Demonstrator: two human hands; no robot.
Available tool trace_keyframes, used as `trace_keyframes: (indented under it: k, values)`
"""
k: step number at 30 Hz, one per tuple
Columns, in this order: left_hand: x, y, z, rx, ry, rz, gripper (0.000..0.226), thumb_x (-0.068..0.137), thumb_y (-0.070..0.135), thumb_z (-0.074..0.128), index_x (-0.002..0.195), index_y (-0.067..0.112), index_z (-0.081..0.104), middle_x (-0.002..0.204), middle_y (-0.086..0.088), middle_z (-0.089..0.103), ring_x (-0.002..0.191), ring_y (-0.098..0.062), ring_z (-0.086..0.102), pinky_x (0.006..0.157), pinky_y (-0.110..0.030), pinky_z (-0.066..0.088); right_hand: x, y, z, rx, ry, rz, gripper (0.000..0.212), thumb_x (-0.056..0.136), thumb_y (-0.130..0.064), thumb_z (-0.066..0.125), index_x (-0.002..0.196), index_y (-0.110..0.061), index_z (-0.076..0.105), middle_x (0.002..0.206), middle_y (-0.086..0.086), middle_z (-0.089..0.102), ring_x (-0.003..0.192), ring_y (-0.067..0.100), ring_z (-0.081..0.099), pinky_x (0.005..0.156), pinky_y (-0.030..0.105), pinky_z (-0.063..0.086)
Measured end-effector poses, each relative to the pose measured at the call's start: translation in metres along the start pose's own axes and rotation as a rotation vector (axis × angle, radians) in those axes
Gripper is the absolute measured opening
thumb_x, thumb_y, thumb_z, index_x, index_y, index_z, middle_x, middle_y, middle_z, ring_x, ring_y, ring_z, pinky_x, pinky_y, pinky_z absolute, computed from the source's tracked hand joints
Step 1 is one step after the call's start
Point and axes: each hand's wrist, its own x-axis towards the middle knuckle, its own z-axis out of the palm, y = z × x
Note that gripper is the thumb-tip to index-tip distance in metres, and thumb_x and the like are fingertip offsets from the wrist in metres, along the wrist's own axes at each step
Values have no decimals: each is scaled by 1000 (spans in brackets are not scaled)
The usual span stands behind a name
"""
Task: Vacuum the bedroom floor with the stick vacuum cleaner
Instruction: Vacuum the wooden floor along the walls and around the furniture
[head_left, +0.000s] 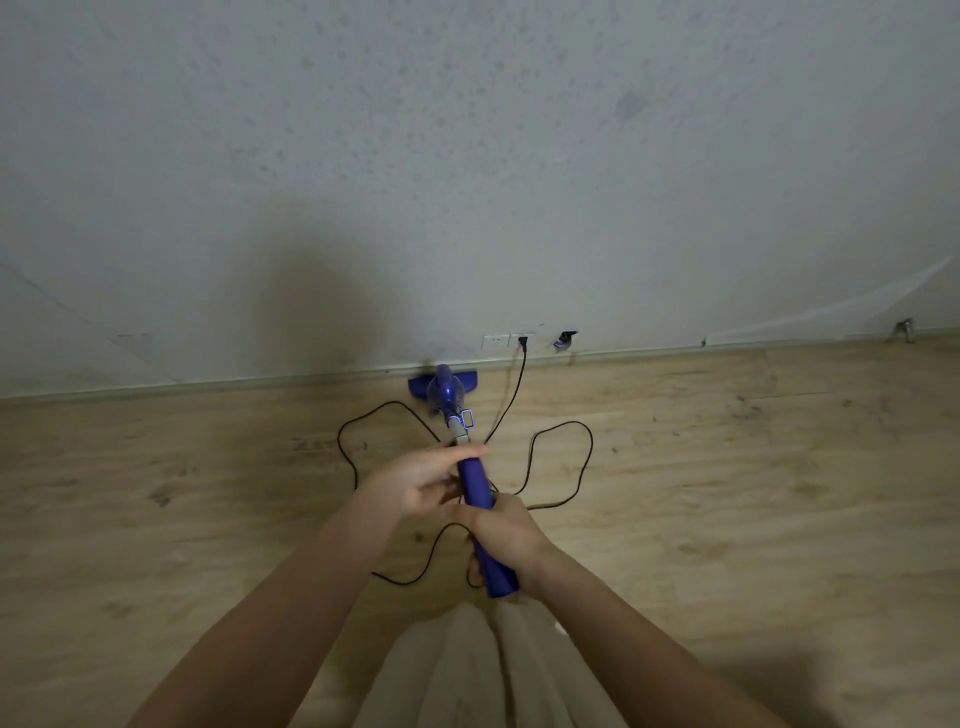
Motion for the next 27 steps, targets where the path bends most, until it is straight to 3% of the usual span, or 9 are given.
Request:
trace_keyframes:
  k: [3,7,13,19,24,27]
  values:
    - [-4,3,5,-85,-6,41,25,81,18,74,96,7,58,91,-13,59,75,-19,58,86,-31,51,-10,-13,-4,-49,32,9,10,86,-14,60,93,-10,52,65,6,53,46,16,48,47,26,44]
    - [-21,1,10,-104,-16,87,26,80,11,75,97,4,56,94,-15,56,71,-20,60,66,-29,55,-34,-19,-8,-40,32,7,14,89,-11,58,100,-7,50,62,4,52,43,14,48,43,23,43]
    - [-55,-18,25,-30,-68,108,20,82,7,72,89,6,53,85,-13,55,73,-25,59,77,-36,54,-82,-2,-3,-19,104,-31,16,87,-10,58,101,-5,53,60,4,53,41,13,49,42,23,43]
    - [-91,-47,36,28,-54,121,18,83,0,65,82,8,48,77,-9,50,68,-21,54,62,-32,53,-141,23,19,-5,164,-88,13,87,-11,58,98,-8,52,60,3,53,41,13,49,42,23,43]
    - [-127,-64,56,71,-85,159,14,84,0,62,82,6,50,73,-11,52,63,-22,52,59,-30,51,-187,34,18,-24,201,-134,12,89,-11,56,99,-9,51,61,5,53,42,13,49,42,23,43]
    - [-146,-74,68,153,-105,230,18,83,-2,60,89,7,46,71,-10,49,61,-21,48,64,-32,47,-209,47,22,30,251,-146,22,90,-12,56,109,-6,49,60,4,53,42,13,48,41,23,42]
